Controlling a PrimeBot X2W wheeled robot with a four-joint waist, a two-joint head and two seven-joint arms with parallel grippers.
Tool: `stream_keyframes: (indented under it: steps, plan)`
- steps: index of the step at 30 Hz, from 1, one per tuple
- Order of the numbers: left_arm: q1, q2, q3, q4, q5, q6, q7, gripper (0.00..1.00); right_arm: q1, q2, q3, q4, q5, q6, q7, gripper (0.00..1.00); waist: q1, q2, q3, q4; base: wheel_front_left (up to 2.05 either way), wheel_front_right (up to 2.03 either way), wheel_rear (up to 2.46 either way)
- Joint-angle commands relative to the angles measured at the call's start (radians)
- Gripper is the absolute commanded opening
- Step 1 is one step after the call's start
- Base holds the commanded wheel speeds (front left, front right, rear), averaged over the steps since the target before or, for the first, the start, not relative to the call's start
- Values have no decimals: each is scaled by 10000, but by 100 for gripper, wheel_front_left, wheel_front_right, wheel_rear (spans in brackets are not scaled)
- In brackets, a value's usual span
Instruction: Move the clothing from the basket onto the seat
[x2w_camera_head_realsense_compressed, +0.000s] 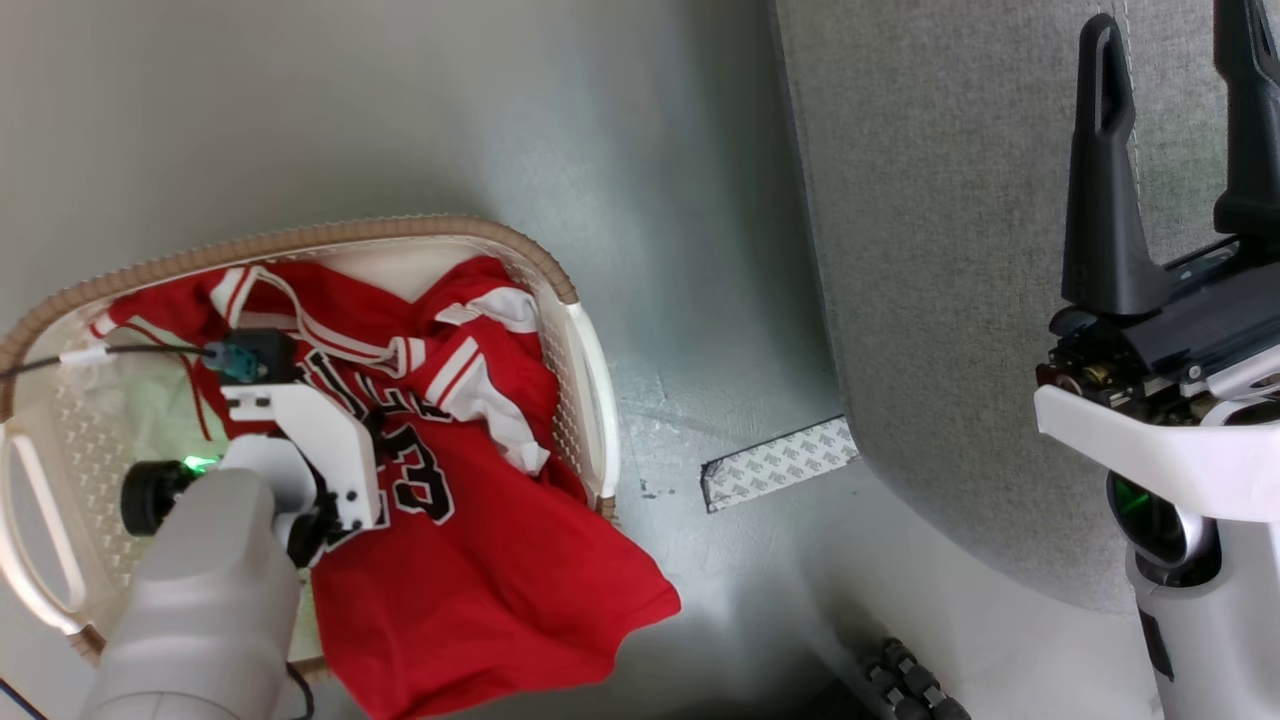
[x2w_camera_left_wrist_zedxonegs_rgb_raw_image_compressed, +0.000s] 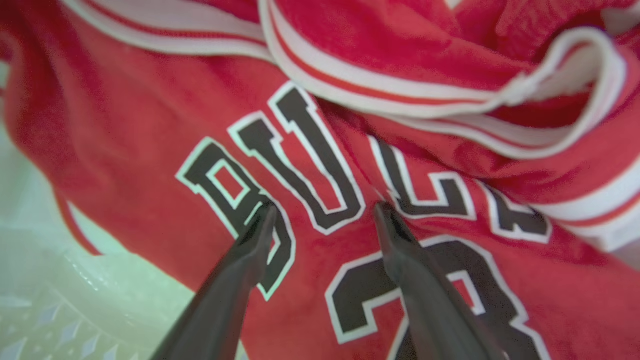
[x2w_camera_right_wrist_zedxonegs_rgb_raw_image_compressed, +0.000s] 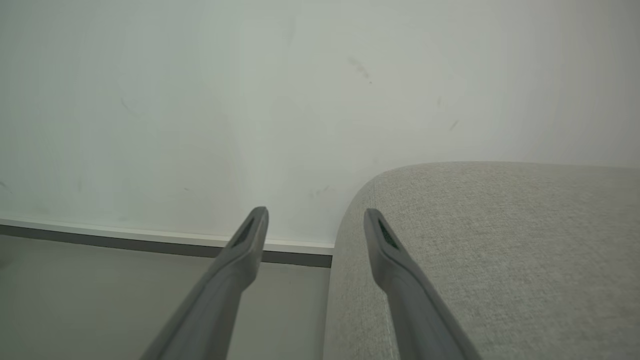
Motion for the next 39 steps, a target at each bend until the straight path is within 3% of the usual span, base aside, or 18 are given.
stream_keyframes:
  steps: [1,2,3,4,14,24,32,39]
  plan:
    - [-138,112,-64,22,-30,-33,142,100,-58,5,-64,-63,2,26,4,100,-1,0,66,-64,0,0,0]
    - [-156,131,-90,24,-48,-37,211,85,-20,3,-102,-62,-3,26,3,100,-1,0,82,-66,0,0,0]
    - [-178,148,-117,27,-62,-43,204,37,10,-2,-129,-56,-6,26,4,100,-1,0,90,-59,0,0,0]
    - [-206,156,-133,29,-83,-51,116,0,28,-5,-151,-39,-17,26,5,100,-1,0,85,-46,0,0,0]
    - [66,123,-120,34,-439,-98,-351,0,-86,87,-61,126,25,26,5,100,-1,0,-575,80,0,0,0]
    - [1089,-543,-236,35,-1079,-121,-1372,0,366,-82,-51,559,179,26,5,100,-1,0,-2920,561,0,0,0]
    - [2223,-950,-1414,-578,-1909,-111,-2117,0,965,-398,78,1144,329,26,5,100,-1,0,-5116,1016,0,0,0]
    - [3184,-940,-2746,-1597,-3067,-113,-2728,0,1640,-692,114,1549,463,26,5,100,-1,0,-6823,1536,0,0,0]
